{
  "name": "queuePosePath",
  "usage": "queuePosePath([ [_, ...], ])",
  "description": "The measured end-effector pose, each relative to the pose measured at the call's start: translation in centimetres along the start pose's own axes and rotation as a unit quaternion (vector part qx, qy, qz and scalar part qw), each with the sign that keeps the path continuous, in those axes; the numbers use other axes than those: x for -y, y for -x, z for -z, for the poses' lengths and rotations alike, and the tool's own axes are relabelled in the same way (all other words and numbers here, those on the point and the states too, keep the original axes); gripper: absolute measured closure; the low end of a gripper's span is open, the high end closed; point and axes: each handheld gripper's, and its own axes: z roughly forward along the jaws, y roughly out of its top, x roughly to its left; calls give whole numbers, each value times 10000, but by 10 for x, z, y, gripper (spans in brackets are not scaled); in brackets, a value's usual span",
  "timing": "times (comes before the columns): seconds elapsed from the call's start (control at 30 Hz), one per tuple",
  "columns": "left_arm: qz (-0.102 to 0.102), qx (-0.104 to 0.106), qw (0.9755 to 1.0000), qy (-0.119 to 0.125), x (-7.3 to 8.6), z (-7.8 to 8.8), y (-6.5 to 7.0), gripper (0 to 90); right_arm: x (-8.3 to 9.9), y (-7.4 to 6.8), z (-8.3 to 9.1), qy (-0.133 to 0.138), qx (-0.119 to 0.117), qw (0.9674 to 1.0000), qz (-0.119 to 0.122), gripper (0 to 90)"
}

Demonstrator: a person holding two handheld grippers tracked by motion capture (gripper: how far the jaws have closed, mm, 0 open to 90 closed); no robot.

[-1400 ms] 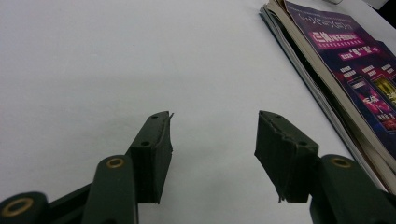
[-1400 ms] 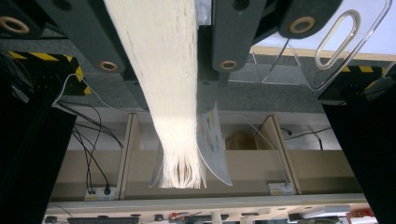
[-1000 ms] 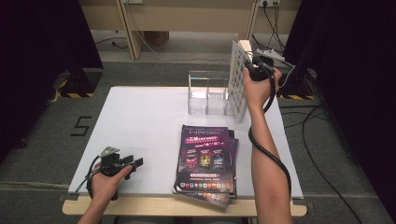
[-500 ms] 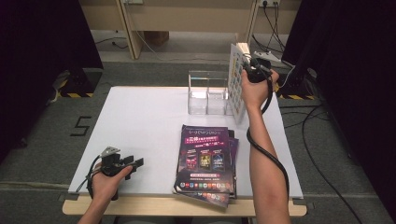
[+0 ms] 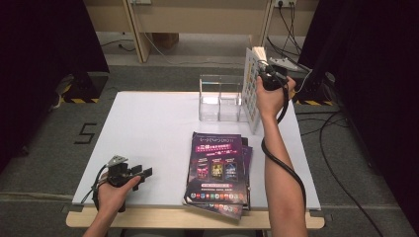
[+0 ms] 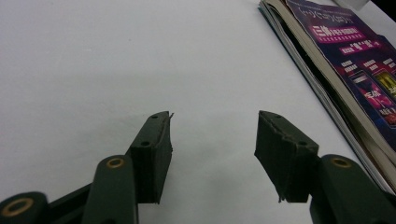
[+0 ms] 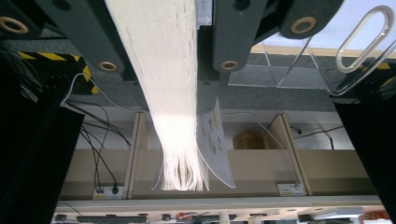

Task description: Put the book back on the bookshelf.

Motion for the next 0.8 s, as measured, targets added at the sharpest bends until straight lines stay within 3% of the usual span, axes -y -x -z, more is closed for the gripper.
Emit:
queuePosePath([
  [0.27, -24, 6, 10000, -6, 0, -1, 2, 450, 3, 5, 4, -76, 195, 9997, 93, 729],
  [0.53, -21, -1, 10000, 9, 0, 0, 3, 450, 5, 4, 6, -144, 198, 9993, 274, 693],
  [0.8, -60, 17, 10000, -14, 0, 0, 4, 450, 8, 3, 7, -226, 191, 9992, 266, 657],
])
